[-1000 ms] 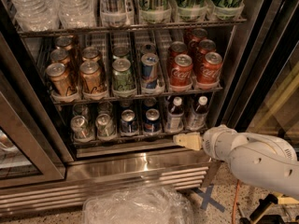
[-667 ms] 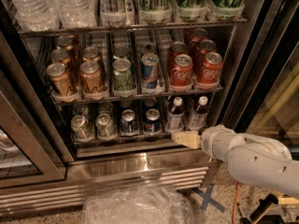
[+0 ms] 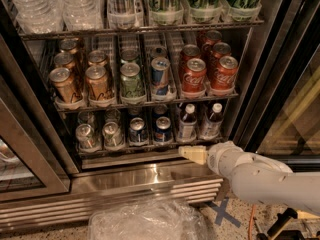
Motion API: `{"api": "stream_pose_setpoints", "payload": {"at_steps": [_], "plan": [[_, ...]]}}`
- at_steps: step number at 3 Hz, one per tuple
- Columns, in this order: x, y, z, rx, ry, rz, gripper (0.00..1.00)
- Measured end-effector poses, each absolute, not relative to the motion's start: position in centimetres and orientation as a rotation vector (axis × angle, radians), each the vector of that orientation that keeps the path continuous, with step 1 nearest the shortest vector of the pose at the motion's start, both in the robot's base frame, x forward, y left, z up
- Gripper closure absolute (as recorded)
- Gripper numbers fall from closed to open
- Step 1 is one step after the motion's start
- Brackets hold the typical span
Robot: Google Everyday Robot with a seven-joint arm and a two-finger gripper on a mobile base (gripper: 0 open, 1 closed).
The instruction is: Pick blue plastic bottle from bottom shelf of fridge
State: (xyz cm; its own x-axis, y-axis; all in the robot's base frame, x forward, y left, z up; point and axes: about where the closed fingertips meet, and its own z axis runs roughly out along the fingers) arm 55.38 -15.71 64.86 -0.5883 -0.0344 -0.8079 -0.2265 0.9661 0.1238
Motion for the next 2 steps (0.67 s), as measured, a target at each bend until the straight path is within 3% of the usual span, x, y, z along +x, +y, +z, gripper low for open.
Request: {"api": "stream_pose_setpoints", "payload": {"at_steps": [2], "plan": [[55.3,-14.0,62.2,-0.104,2.123,0.230,0.00]]}}
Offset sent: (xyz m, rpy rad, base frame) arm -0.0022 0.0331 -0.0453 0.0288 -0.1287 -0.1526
